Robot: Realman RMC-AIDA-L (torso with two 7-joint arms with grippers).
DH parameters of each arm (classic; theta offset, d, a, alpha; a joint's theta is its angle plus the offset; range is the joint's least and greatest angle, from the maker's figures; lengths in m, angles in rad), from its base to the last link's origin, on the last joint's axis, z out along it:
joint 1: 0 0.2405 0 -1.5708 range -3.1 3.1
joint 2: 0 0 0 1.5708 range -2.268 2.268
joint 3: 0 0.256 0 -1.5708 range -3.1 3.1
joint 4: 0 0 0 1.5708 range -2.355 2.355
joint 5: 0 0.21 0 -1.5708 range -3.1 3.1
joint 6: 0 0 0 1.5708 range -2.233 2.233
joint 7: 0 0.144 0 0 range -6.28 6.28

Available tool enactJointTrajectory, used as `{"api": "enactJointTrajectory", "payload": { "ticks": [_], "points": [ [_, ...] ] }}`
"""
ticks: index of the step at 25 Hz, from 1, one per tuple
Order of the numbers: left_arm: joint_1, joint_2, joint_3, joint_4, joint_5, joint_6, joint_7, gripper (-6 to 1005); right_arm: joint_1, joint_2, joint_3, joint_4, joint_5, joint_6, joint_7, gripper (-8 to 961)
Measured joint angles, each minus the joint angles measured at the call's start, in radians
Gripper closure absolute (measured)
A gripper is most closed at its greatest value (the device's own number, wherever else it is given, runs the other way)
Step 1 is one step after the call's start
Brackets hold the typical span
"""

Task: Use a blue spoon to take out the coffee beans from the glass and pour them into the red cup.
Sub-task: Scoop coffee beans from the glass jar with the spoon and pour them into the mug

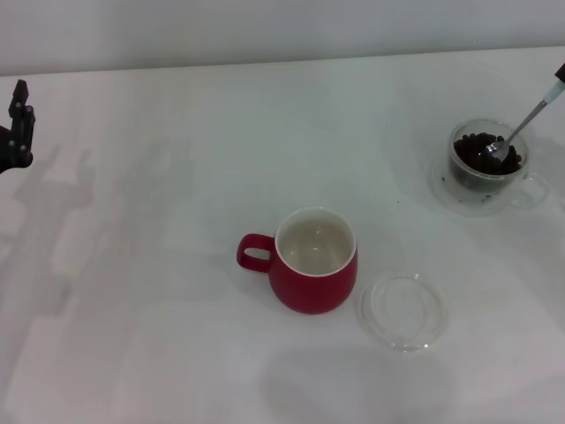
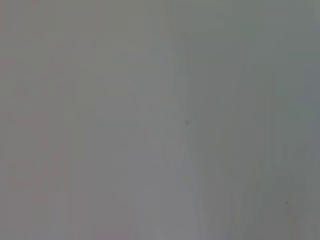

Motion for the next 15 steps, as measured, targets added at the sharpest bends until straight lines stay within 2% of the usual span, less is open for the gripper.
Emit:
{"api": "enactJointTrajectory", "payload": {
  "ticks": [15],
  "points": [
    [0.002, 0.0, 0.004, 0.0, 0.002, 0.0, 0.0, 575, 0.012, 0.002, 0.0, 0.084, 0.048, -0.129, 0.083, 809]
  ]
}}
